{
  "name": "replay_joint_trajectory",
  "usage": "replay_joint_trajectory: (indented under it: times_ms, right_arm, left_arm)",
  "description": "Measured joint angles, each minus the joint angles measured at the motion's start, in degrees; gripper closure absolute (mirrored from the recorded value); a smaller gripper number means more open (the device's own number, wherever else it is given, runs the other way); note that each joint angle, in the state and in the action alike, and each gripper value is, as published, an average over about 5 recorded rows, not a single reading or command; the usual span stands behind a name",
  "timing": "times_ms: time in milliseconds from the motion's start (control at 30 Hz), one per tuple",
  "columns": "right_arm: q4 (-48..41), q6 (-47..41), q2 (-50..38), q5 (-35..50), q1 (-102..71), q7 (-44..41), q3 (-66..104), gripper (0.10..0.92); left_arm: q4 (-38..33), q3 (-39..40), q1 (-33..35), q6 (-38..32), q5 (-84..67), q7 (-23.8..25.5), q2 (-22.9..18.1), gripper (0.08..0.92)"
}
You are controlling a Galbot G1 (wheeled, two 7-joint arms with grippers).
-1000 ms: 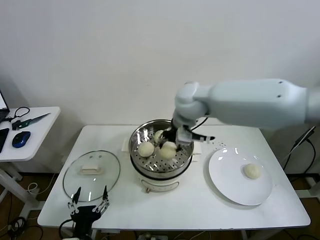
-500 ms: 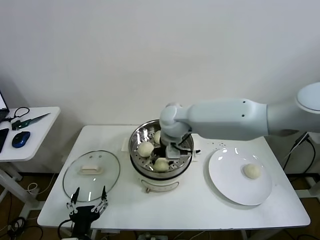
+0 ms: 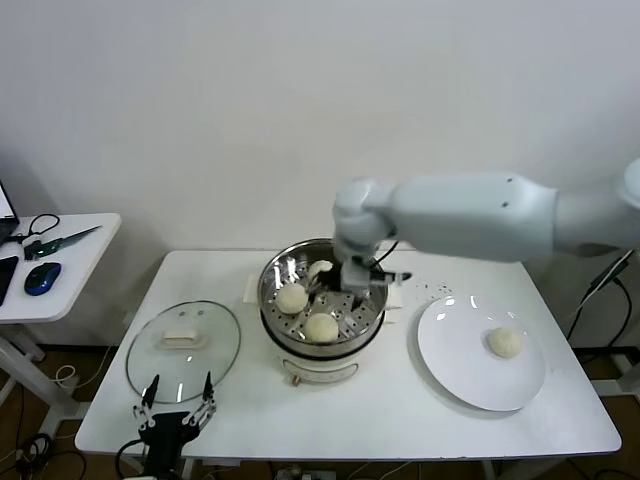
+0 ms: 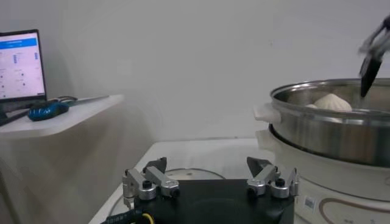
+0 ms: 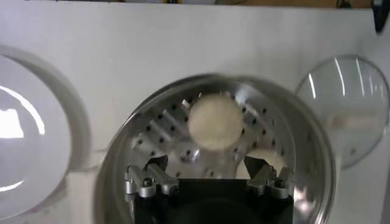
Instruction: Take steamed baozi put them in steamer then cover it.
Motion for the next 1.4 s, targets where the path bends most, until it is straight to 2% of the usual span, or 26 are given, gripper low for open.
replay_joint_trajectory:
  times_ms: [300,533,733,933,1400]
  right_arm:
    - [-4.2,-9.3,-12.1,12.1,6.2,-3.7,-6.8,0.203]
    - [-4.3,-18.7,-24.3,16.2,2.6,-4.0,-7.0,0.203]
    - [-5.7,-22.9,-32.3,15.0,-6.8,-4.1,-1.0,0.203]
    - [-8.4,-24.4,-36.3,11.5,-17.7,-4.2,7.7,0.203]
    - [-16.5,-24.9,-35.5,5.3,-34.6,-3.0,22.2,0.203]
  left_arm:
    - [0.1,0.0,-0.3,-0.1,-0.4,0.0,0.3,0.177]
    - [0.4,-0.2,-0.6,0.1,-0.7,0.0,0.3,0.177]
    - [0.6,-0.3,-0.9,0.3,-1.0,0.1,0.3,0.177]
    - [0.8,-0.2,-1.0,0.4,-1.1,0.2,0.2,0.177]
    - [1.5,-0.3,-0.8,0.5,-0.9,0.2,0.1,0.177]
